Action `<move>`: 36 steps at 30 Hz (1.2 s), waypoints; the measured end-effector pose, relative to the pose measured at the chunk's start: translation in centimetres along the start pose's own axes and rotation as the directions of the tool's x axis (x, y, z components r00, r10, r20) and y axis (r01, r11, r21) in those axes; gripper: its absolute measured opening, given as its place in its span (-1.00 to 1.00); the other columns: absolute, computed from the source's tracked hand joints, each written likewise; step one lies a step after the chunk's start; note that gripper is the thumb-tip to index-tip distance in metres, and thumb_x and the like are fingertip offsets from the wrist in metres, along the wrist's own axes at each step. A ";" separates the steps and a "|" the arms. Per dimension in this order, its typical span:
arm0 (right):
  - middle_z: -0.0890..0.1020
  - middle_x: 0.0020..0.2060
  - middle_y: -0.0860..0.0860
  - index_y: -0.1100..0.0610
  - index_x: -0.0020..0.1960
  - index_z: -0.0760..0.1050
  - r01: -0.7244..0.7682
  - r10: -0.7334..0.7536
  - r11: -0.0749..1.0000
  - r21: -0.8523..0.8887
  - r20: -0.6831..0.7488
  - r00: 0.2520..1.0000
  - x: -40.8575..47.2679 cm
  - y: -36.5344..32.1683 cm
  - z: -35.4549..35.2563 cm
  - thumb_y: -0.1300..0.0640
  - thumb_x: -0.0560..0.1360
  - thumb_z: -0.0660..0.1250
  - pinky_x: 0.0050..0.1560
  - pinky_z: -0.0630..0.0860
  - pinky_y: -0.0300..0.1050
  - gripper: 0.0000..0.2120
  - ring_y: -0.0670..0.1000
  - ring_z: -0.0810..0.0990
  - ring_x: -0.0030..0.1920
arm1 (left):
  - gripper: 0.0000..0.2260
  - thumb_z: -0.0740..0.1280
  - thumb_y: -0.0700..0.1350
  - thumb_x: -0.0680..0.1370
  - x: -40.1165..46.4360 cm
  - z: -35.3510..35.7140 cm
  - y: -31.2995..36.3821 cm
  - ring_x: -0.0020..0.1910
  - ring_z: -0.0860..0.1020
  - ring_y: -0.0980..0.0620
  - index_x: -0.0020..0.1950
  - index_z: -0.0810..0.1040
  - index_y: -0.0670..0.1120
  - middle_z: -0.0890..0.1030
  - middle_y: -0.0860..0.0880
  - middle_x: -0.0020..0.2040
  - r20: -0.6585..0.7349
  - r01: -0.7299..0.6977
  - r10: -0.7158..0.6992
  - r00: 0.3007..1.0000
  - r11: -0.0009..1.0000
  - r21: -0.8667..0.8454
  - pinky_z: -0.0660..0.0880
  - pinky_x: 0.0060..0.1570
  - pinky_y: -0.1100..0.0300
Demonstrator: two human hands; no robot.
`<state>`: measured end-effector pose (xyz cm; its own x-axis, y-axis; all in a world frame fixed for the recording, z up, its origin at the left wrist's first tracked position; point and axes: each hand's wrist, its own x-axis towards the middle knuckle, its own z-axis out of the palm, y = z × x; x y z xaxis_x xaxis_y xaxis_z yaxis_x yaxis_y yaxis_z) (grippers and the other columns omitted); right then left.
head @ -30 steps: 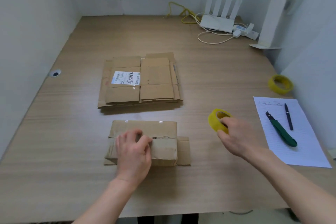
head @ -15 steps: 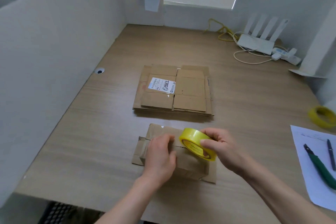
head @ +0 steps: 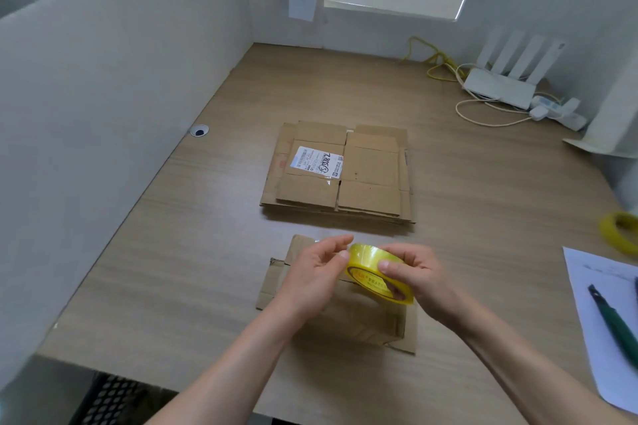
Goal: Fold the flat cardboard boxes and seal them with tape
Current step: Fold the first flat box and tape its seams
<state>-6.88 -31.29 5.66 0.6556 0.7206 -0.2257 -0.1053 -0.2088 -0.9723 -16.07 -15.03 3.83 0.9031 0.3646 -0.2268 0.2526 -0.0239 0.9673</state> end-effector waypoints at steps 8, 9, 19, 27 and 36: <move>0.53 -0.38 -0.01 0.15 -0.08 0.64 0.002 0.000 0.995 -0.096 0.024 1.000 0.4 -0.1 0.6 0.06 0.40 0.33 -0.43 0.37 -0.21 -0.79 -0.07 0.45 -0.39 | -0.91 0.38 -0.23 0.56 0.2 -0.4 1.0 -0.22 0.58 0.19 -0.08 0.69 -0.16 0.67 -0.04 -0.20 -0.083 -0.022 0.013 0.996 0.993 -0.114 0.51 -0.14 0.32; 0.54 -0.38 -0.02 0.15 -0.08 0.65 0.002 0.001 0.994 -0.110 0.025 1.000 0.5 -0.2 0.6 0.05 0.40 0.33 -0.43 0.37 -0.20 -0.79 -0.07 0.46 -0.39 | -0.92 0.39 -0.25 0.54 0.2 -0.4 1.0 -0.23 0.58 0.16 -0.09 0.69 -0.20 0.68 -0.07 -0.20 -0.093 -0.024 0.013 0.996 0.993 -0.117 0.51 -0.14 0.29; 0.60 -0.37 -0.13 0.08 -0.05 0.67 0.030 -0.038 0.968 -0.250 -0.024 0.999 1.1 0.0 1.7 -0.22 0.29 0.39 -0.27 0.43 -0.10 -0.58 -0.14 0.52 -0.33 | -0.91 0.38 -0.18 0.56 0.2 -1.1 0.1 -0.08 0.63 0.04 -0.09 0.67 -0.09 0.70 -0.07 -0.09 -0.157 0.063 -0.073 0.985 0.996 -0.067 0.56 -0.01 0.15; 0.69 -0.14 -0.17 -0.01 -0.04 0.66 0.100 -0.119 0.972 -0.211 -0.077 0.990 0.4 1.1 2.1 -0.21 0.11 0.52 -0.15 0.49 -0.36 -0.52 -0.23 0.60 -0.16 | -0.83 0.28 -0.16 0.61 0.3 -1.9 -0.7 -0.18 0.49 0.01 -0.17 0.55 -0.11 0.58 -0.07 -0.21 -0.150 0.087 -0.075 0.986 0.993 0.078 0.48 0.02 -0.11; 0.70 0.02 0.04 0.21 0.00 0.64 0.163 -0.181 0.982 -0.095 -0.221 0.958 0.4 2.7 2.8 -0.17 0.06 0.51 0.02 0.51 -0.28 -0.37 -0.12 0.64 0.03 | -0.81 0.27 -0.12 0.62 0.6 -2.7 -0.9 -0.18 0.49 0.00 -0.16 0.56 -0.13 0.55 -0.05 -0.24 -0.158 0.092 -0.083 0.984 0.994 0.053 0.48 -0.03 -0.11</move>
<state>-9.03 -29.74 2.78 0.8124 0.5824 -0.0272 0.0746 -0.1502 -0.9858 -16.66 -12.28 3.07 0.8126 0.5081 -0.2854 0.3530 -0.0396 0.9348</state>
